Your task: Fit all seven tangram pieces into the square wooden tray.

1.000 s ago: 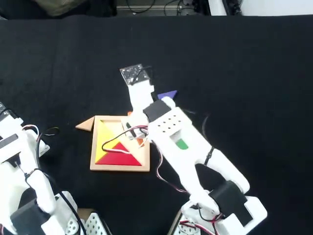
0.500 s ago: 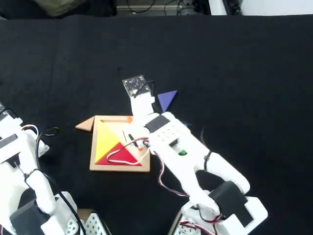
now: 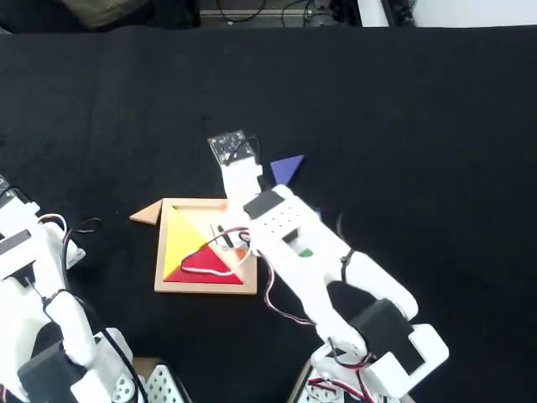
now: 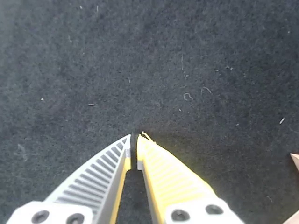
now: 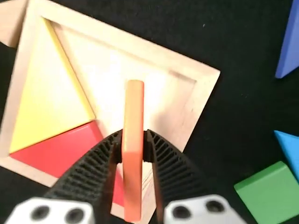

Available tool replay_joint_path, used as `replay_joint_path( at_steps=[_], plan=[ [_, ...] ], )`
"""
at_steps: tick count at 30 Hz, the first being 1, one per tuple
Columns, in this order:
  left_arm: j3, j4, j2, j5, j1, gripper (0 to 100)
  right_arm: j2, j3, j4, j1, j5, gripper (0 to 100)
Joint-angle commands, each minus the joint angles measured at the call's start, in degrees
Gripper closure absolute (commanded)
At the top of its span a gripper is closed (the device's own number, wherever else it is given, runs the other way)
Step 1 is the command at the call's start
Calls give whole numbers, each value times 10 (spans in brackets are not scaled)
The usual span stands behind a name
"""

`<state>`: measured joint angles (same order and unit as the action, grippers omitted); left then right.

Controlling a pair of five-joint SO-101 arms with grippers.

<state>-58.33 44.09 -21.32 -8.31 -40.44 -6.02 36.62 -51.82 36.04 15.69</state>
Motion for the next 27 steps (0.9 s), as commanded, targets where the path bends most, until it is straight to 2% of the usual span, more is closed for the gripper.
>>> replay_joint_path(
  at_steps=[1,5,7,13,20,24,27],
  plan=[
    [4,-8,-13,-1,7,970,0,-53,-24,8,3,978],
    [4,-8,-13,-1,7,970,0,-44,-32,33,3,844],
    [4,-8,-13,-1,7,970,0,-36,-33,52,3,809],
    [4,-8,-13,-1,7,970,0,-33,-33,66,3,818],
    [4,-8,-13,-1,7,970,0,-46,-31,15,-4,819],
    [5,-8,-12,-1,7,970,0,-77,-31,13,-85,819],
    [5,-8,-12,-1,7,970,4,-105,-30,13,-114,819]
  ],
)
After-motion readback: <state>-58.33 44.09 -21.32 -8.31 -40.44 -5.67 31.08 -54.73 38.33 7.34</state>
